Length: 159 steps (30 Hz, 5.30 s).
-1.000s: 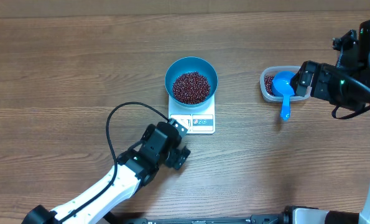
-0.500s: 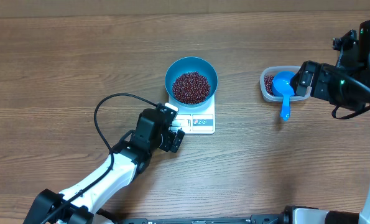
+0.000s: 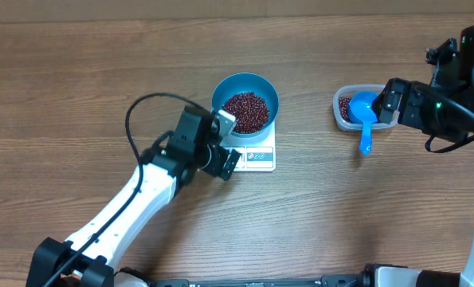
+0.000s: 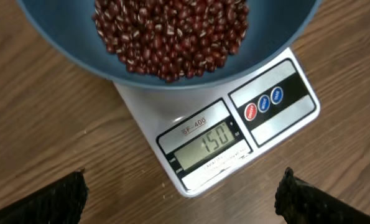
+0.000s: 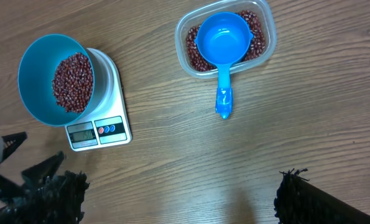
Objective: Scoop item into bowl and weigh 150g on scale
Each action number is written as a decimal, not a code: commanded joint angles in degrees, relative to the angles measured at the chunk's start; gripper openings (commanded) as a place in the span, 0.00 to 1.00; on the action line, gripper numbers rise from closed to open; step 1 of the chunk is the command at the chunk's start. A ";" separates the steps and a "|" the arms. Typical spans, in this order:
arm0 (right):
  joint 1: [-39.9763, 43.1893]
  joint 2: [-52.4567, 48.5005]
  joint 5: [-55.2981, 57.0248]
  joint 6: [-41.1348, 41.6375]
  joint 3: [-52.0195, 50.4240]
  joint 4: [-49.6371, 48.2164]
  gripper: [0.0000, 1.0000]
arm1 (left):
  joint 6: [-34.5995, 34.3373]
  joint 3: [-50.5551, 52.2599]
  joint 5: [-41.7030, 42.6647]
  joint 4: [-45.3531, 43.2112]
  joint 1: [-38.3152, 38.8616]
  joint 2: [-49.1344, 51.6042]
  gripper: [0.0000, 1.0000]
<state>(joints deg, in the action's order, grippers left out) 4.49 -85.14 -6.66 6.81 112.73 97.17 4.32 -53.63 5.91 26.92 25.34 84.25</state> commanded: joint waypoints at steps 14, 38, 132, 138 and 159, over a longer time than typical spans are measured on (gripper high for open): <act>0.09 0.17 -0.07 -0.87 0.81 -0.15 1.00 | 1.53 -15.02 -1.60 5.27 -0.70 0.94 1.00; 0.09 0.17 -0.07 -0.87 0.81 -0.15 1.00 | -2.80 -15.28 2.47 22.88 6.19 -3.63 1.00; 0.09 0.17 -0.07 -0.87 0.81 -0.17 1.00 | -10.08 53.35 6.14 -23.30 -32.20 -84.11 1.00; 0.09 0.17 -0.07 -0.87 0.81 -0.15 1.00 | -10.08 53.35 5.53 -23.52 -32.20 -84.11 0.99; 0.09 0.17 -0.07 -0.87 0.81 -0.17 1.00 | -10.08 53.35 5.53 -23.52 -32.17 -84.04 1.00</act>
<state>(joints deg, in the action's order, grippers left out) 4.49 -85.14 -6.63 6.79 112.73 97.12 -6.90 -0.47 12.14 3.27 -6.50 0.69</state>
